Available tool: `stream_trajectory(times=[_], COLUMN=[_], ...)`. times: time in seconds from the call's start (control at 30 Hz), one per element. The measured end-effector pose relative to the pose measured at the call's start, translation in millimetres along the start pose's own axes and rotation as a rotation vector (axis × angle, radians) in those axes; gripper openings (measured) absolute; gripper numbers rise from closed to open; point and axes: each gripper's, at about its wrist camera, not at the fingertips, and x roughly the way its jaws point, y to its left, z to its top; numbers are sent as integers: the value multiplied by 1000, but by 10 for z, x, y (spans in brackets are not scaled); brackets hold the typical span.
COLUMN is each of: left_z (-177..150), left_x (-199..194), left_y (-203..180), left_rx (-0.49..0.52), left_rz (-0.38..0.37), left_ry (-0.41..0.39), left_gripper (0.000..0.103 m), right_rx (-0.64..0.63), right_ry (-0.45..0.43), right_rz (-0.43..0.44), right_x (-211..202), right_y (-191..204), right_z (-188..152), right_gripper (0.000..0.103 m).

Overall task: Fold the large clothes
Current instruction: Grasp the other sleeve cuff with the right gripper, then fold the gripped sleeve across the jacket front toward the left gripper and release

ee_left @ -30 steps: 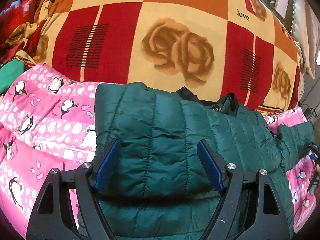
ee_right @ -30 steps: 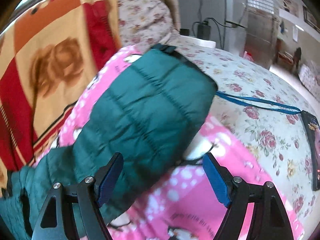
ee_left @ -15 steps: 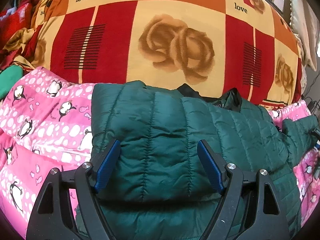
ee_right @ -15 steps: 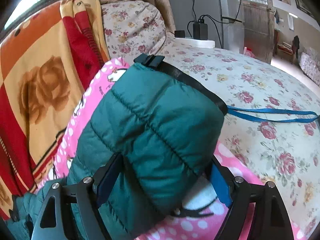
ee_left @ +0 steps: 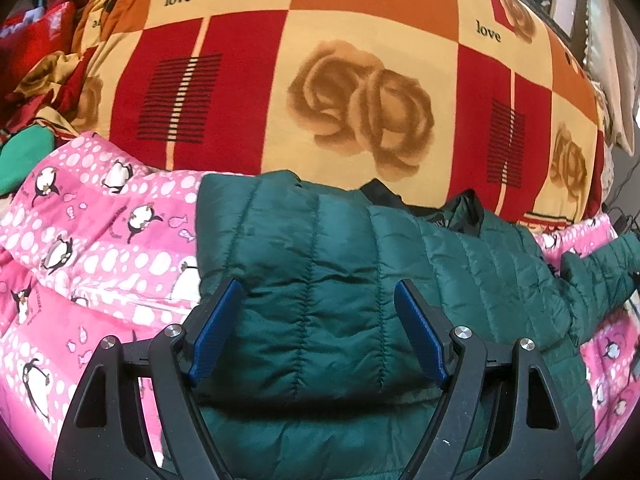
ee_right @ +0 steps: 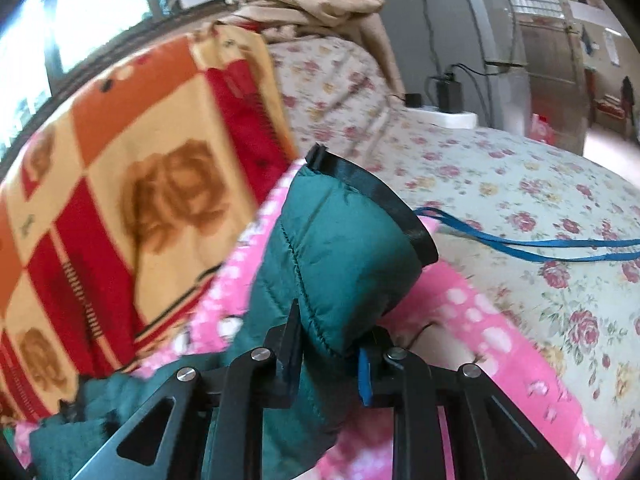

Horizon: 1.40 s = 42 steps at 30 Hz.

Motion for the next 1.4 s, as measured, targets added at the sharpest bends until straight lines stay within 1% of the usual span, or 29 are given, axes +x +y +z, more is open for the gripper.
stream_trajectory(times=[0.17,0.23,0.33,0.47,0.57,0.77,0.87,1.13,1.23,1.4], left_z=[29,31,32,34,37,46,47,62,75,79], left_x=[-53,-67,-87,-113,-135,-152,-156,-169,-166,-159], left_y=[55,50,47,39,46,56,58,58,66,84], left_rx=[-26,-25,-22,-16,-19,-24,-25,-33,-39,-48], left_rz=[-3,-1,-3,-4,-3,-8,-9,-17,-19,-21], left_ry=[-5,-8,-9,-16,-26,-29,-29,-31,-31,-27], left_gripper=[80,80,80,80,80,80,80,80,80,80], right_rx=[-77,-95,-140,-209,-244,-301,-330,-361,-372,-406], right_ry=[11,17,40,80,116,188,220,278,300,344], right_rz=[102,152,219,281,311,383,405,472,511,590], right_x=[-222,-371,-565,-705,-730,-749,-744,-660,-645,-634], right_y=[378,572,894,1257,1435,1767,1932,2320,2509,2902], right_z=[-92,-129,-191,-235,-353,-681,-820,-1127,-1222,-1481], right_gripper=[21,21,21,21,18,18,18,18,16,16])
